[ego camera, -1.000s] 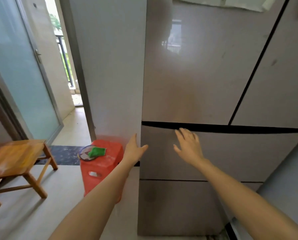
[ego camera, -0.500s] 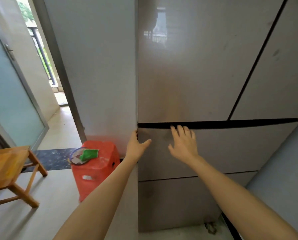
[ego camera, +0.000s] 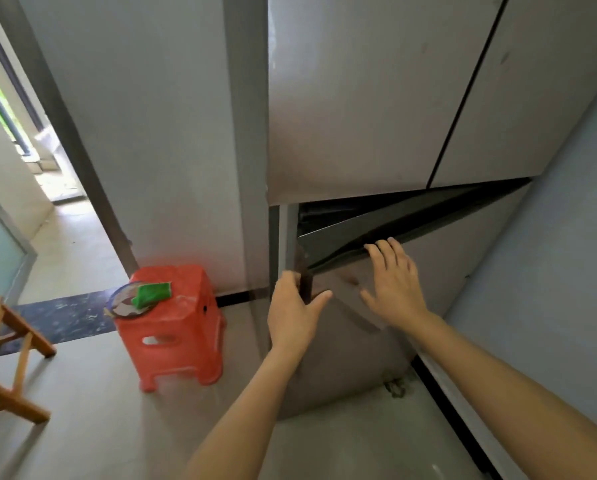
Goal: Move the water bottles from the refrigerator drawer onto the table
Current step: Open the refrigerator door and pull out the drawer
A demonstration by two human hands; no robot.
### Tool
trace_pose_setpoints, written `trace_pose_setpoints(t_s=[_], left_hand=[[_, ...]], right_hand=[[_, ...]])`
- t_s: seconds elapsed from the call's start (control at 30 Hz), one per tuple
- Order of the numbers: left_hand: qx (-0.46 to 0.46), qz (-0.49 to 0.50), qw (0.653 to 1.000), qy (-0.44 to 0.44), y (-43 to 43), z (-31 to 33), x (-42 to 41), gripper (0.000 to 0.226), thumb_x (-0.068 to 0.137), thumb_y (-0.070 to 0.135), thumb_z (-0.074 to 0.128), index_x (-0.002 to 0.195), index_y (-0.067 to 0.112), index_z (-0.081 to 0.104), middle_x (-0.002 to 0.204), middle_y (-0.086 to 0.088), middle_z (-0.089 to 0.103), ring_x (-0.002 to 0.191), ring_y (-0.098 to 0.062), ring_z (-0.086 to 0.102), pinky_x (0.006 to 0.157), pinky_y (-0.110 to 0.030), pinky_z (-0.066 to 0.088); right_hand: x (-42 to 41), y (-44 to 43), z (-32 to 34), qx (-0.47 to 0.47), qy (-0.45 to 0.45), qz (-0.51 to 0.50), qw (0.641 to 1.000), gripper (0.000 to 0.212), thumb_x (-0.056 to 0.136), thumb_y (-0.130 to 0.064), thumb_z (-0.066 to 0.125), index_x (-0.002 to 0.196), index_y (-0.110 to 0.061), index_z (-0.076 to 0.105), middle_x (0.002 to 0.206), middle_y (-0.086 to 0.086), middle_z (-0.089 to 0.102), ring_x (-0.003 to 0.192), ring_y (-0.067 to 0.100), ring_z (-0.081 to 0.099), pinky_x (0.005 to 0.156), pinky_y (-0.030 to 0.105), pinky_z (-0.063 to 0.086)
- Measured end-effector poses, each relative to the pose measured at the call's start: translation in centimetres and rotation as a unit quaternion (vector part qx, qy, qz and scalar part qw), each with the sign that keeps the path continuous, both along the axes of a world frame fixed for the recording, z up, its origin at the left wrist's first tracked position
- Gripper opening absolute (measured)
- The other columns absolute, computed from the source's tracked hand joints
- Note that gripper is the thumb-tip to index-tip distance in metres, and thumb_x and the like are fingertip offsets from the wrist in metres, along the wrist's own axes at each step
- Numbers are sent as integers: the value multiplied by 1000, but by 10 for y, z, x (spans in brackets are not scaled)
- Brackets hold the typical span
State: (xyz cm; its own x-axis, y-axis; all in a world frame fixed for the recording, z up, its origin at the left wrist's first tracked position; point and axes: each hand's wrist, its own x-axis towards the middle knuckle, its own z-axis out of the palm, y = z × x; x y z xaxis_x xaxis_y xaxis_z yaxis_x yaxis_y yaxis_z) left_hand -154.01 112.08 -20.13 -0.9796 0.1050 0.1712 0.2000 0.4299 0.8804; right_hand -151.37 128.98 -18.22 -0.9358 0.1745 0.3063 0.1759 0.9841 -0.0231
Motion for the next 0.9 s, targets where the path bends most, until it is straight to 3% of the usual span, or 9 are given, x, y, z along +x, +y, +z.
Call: trace_pose_setpoints(t_s=[0.1, 0.23, 0.47, 0.53, 0.6, 0.67, 0.77, 0.83, 0.9], left_hand=[[-18, -1, 1000, 5, 6, -1, 35, 39, 74, 40, 72, 89, 24, 39, 91, 4, 55, 84, -14, 55, 68, -29, 45], [-39, -11, 999, 26, 19, 1, 84, 39, 75, 40, 71, 89, 24, 38, 93, 3, 55, 84, -13, 52, 67, -26, 40], [-82, 27, 994, 69, 73, 0, 190, 39, 76, 41, 70, 99, 15, 52, 95, -2, 61, 86, -20, 61, 77, -35, 50], [-96, 34, 992, 70, 96, 4, 226, 38, 72, 39, 73, 95, 14, 55, 90, -2, 62, 81, -20, 62, 73, -33, 48], [-126, 37, 983, 132, 120, 3, 263, 40, 63, 40, 79, 85, 15, 57, 79, -1, 62, 72, -19, 62, 65, -32, 47], [-138, 19, 966, 219, 136, 0, 291, 37, 67, 45, 71, 86, 18, 55, 82, -2, 60, 77, -19, 58, 67, -31, 48], [-111, -29, 939, 323, 152, 4, 318, 41, 78, 49, 48, 103, 18, 50, 108, -11, 57, 103, -20, 45, 83, -34, 44], [-145, -104, 943, 280, 155, 22, 312, 52, 84, 47, 45, 126, 18, 42, 136, -14, 42, 125, -24, 33, 98, -41, 38], [-235, -219, 918, 232, 170, 43, 303, 63, 90, 42, 44, 144, 22, 20, 155, -4, 12, 141, -25, 9, 113, -42, 17]], right_hand=[[33, 5, 7, -16, -29, 5, 999, 78, 85, -33, 58, 146, -11, 14, 154, 7, 11, 144, 25, -2, 115, 40, 13], [74, 19, 12, -31, -41, 11, 999, 79, 84, -33, 59, 145, -12, 15, 155, 5, 10, 145, 22, -3, 115, 38, 18], [158, 69, 28, 43, -86, 23, 995, 79, 85, -38, 56, 147, -16, 11, 157, 3, 6, 145, 16, 0, 115, 35, 12], [186, 89, 34, 56, -106, 29, 992, 79, 85, -36, 54, 147, -19, 9, 157, 1, 4, 145, 15, -2, 116, 37, 7], [222, 110, 41, 50, -111, 30, 992, 78, 86, -35, 53, 148, -22, 7, 157, -1, 3, 144, 14, -3, 116, 39, 6], [261, 125, 46, -21, -87, 16, 996, 76, 89, -31, 54, 148, -22, 7, 157, 0, 7, 144, 16, 3, 116, 38, 11], [328, 148, 48, -291, 17, -8, 956, 64, 92, -18, 52, 146, -18, 18, 150, 3, 29, 138, 20, 28, 111, 32, 25], [351, 152, 48, -416, 77, -22, 906, 53, 94, -15, 48, 143, -15, 28, 142, 6, 42, 130, 20, 41, 106, 29, 32], [368, 160, 50, -443, 121, -46, 887, 44, 96, -18, 44, 139, -13, 37, 137, 6, 48, 125, 18, 45, 99, 23, 34]])
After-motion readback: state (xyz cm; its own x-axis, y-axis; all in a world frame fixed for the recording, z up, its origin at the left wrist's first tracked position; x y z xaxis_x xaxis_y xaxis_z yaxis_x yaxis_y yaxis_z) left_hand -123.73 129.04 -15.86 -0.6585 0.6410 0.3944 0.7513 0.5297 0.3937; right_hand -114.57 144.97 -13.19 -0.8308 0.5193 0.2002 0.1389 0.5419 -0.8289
